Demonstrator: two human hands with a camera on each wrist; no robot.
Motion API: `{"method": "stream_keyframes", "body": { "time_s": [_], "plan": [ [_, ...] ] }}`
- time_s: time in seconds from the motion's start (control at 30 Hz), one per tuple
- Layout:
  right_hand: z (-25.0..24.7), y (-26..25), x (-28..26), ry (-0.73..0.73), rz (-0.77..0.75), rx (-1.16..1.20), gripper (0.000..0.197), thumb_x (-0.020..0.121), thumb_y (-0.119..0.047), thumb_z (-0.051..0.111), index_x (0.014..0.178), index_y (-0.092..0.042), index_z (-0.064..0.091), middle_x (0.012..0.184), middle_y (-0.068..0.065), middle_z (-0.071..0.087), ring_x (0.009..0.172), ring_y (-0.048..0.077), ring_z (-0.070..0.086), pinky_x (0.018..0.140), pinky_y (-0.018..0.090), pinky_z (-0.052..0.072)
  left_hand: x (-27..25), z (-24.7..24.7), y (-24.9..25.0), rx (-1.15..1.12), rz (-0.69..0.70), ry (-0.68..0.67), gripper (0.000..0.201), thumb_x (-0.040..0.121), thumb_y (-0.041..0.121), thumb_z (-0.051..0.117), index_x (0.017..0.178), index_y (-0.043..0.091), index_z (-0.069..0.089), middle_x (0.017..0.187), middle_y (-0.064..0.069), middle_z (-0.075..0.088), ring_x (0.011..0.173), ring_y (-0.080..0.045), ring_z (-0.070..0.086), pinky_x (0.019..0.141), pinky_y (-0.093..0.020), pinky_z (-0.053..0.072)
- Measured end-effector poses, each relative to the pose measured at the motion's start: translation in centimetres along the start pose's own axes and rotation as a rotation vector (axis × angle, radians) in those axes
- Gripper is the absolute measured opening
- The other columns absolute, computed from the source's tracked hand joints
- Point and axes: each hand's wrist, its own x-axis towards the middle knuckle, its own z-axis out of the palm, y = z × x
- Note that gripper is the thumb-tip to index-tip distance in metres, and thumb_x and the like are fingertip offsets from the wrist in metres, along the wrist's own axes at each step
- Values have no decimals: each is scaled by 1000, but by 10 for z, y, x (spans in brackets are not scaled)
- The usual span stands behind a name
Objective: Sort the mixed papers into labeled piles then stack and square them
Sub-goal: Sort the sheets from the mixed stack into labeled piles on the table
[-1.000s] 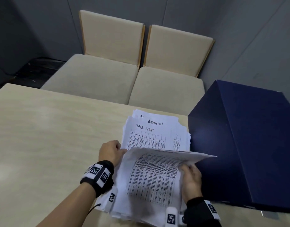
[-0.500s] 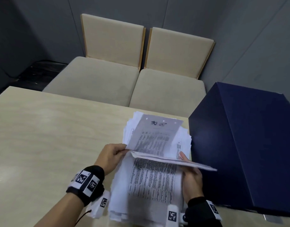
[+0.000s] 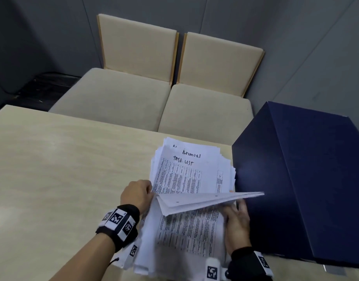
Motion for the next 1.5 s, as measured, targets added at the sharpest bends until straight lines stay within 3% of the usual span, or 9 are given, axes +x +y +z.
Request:
{"method": "stream_keyframes", "body": {
  "time_s": [0.27, 0.47, 0.6, 0.77, 0.87, 1.0, 1.13, 1.3, 1.5],
  "plan": [
    [6, -1, -3, 86, 20, -41, 12, 77, -4, 61, 76, -9, 72, 89, 13, 70, 97, 30, 60, 90, 44, 44, -13, -26, -1, 407, 121, 120, 49, 101, 53, 35, 78, 20, 64, 71, 0, 63, 69, -26, 63, 55, -28, 37],
    [7, 0, 3, 22, 74, 141, 30, 87, -1, 58, 114, -1, 70, 125, 12, 68, 124, 22, 59, 113, 40, 37, -19, -23, -12, -471, 408, -46, 23, 96, 13, 56, 89, 27, 73, 77, 21, 70, 76, -4, 65, 69, -28, 51],
    [9, 1, -1, -16, 72, 42, 27, 90, -21, 67, 115, -12, 72, 124, 4, 69, 116, 19, 64, 106, 41, 42, -19, -17, -11, -753, 299, -326, 48, 89, -19, 45, 93, 13, 79, 103, 2, 76, 107, -13, 67, 96, -23, 48],
    [9, 3, -2, 124, 36, -68, 15, 89, 1, 63, 96, -9, 73, 103, 14, 73, 107, 33, 65, 103, 47, 46, -10, -6, -6, -410, 12, 64, 7, 91, 15, 61, 91, 22, 63, 90, 6, 68, 80, -14, 62, 70, -25, 44],
    [11, 2, -2, 133, 36, -72, 30, 84, 5, 61, 88, -23, 71, 89, 5, 72, 99, 31, 62, 98, 49, 44, -5, -2, -2, -142, -52, 34, 24, 86, 26, 66, 69, 20, 50, 66, 4, 54, 65, -20, 50, 52, -27, 31],
    [7, -5, -7, 45, 65, -38, 28, 85, 6, 56, 106, -11, 64, 103, 11, 74, 98, 28, 66, 95, 49, 48, -7, -5, 1, 160, 31, 71, 39, 92, 33, 52, 59, 17, 39, 58, 3, 45, 58, -23, 44, 50, -28, 29],
    [2, -6, -9, 70, 62, -133, 14, 85, 2, 60, 82, -8, 69, 95, 13, 74, 97, 33, 66, 94, 48, 49, -8, -9, -8, 158, 271, 82, 40, 96, 44, 42, 69, 15, 47, 63, 1, 52, 62, -21, 50, 51, -31, 29],
    [7, -5, -4, 109, 47, -116, 4, 79, -1, 66, 76, -4, 65, 87, 16, 67, 90, 30, 60, 84, 41, 45, -18, -14, -22, -720, 365, -259, 25, 96, 2, 53, 90, 15, 74, 92, -4, 76, 86, -13, 68, 82, -33, 52],
    [1, 5, 3, 20, 85, -146, 23, 97, -19, 61, 120, -15, 64, 119, 4, 67, 112, 26, 61, 99, 45, 47, -33, -17, -23, -765, 244, -627, 70, 72, 0, 73, 131, 32, 56, 129, 9, 63, 121, -10, 58, 96, -31, 49]
  ]
}}
